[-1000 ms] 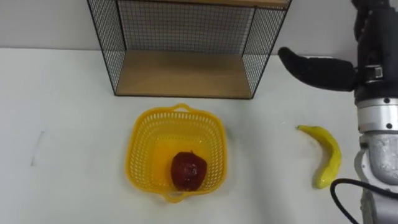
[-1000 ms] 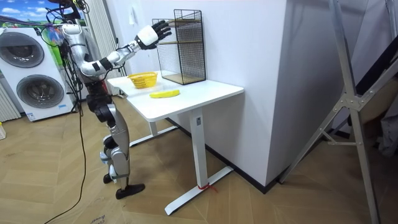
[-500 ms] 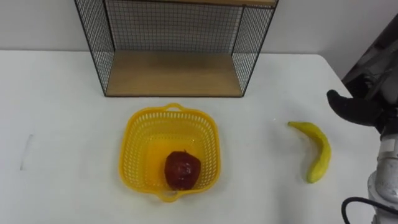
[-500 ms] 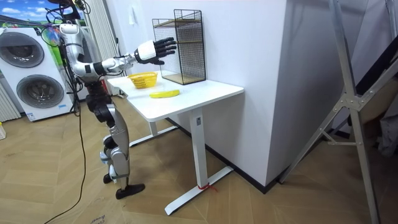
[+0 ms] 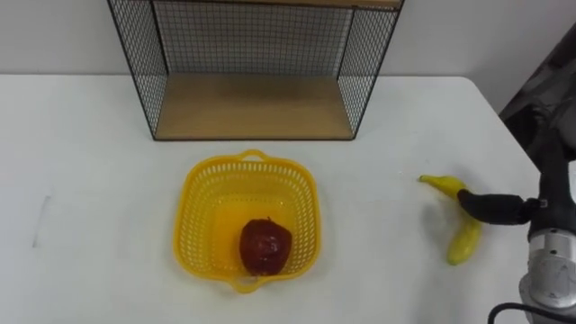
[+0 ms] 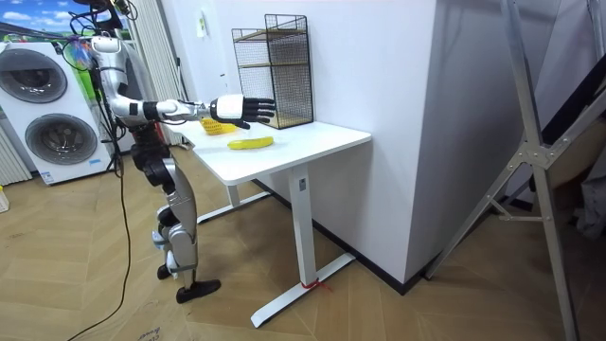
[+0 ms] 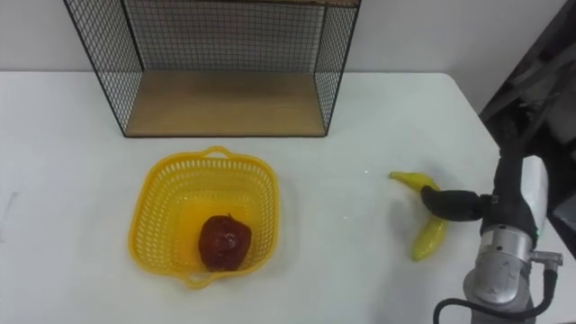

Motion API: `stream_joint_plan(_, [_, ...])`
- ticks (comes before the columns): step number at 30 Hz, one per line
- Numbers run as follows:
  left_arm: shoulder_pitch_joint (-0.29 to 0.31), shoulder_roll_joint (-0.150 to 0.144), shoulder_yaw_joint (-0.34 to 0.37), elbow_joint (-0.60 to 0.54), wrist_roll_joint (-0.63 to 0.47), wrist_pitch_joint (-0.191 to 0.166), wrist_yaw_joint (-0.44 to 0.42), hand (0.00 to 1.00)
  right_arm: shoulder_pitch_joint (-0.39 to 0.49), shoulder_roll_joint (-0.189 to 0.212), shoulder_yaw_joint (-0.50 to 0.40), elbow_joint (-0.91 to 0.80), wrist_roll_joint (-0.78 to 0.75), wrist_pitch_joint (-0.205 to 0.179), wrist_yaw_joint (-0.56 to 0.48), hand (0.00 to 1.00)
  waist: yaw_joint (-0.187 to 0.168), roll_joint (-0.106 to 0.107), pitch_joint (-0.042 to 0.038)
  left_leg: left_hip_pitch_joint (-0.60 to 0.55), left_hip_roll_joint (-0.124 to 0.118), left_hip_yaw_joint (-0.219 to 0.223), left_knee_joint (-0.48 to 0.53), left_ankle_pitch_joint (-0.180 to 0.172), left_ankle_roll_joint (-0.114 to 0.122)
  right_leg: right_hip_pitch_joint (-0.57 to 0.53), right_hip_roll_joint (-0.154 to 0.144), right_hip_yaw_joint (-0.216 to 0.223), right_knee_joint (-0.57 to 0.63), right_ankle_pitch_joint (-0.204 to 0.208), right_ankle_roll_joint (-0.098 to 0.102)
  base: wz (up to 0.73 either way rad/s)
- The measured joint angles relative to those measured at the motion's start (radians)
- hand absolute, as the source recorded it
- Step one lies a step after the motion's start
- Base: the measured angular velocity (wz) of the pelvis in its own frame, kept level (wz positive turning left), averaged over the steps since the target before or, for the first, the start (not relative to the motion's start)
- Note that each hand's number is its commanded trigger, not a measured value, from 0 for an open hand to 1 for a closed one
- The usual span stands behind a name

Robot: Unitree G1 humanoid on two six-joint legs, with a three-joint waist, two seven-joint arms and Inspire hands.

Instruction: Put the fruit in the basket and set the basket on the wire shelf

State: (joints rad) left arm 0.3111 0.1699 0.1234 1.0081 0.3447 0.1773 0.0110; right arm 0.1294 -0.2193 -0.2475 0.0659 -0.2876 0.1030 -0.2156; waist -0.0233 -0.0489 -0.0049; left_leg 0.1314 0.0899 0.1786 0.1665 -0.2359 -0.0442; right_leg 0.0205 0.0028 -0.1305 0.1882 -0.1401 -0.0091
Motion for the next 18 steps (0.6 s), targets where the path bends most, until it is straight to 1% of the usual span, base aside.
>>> stream_joint_plan(3, [0.003,0.000,0.000,-0.011,0.000,0.004,0.003,0.00,0.001,0.000,0.000,0.000,0.000,0.001,0.028,0.00,0.000,0.001,-0.0001,0.000,0.000,0.000,0.001,0.000,0.000,-0.001,0.000,0.004,0.002,-0.001,0.000,0.00])
stream_joint_plan(8, [0.006,0.000,0.000,-0.012,0.000,0.007,0.004,0.00,0.001,0.000,0.000,0.000,0.000,0.006,0.066,0.00,0.000,-0.003,-0.0009,0.000,0.000,0.000,0.001,0.000,0.000,-0.001,0.000,0.006,0.001,-0.001,0.000,0.00])
stream_joint_plan(11, [0.006,0.000,0.000,-0.015,0.000,0.015,0.004,0.00,0.001,0.000,0.001,0.000,0.000,0.008,0.082,0.00,-0.001,-0.005,-0.0003,0.000,0.000,0.000,0.001,0.000,0.000,-0.001,0.000,0.005,0.000,-0.001,0.000,0.00])
stream_joint_plan(14, [0.006,0.000,0.000,-0.020,-0.001,0.020,0.003,0.00,0.012,0.000,0.024,0.022,0.003,0.009,0.107,0.00,0.000,-0.006,0.0000,0.000,0.000,0.000,0.001,0.000,0.000,0.000,0.000,0.003,-0.003,-0.001,0.000,0.00])
stream_joint_plan(15, [0.006,0.000,0.000,-0.028,0.000,0.022,0.003,0.00,0.012,0.000,0.033,0.054,0.004,0.011,0.122,0.00,0.001,-0.009,-0.0002,0.000,0.000,0.000,0.000,0.000,0.000,-0.001,-0.001,-0.001,-0.003,-0.001,0.000,0.00])
stream_joint_plan(18, [0.013,0.000,0.002,-0.058,0.002,0.027,-0.003,0.00,0.013,0.000,0.031,0.118,0.009,0.036,0.161,0.00,0.006,-0.012,-0.0014,-0.001,-0.001,0.000,0.000,0.000,0.000,-0.003,-0.004,-0.007,-0.001,-0.001,0.001,0.00])
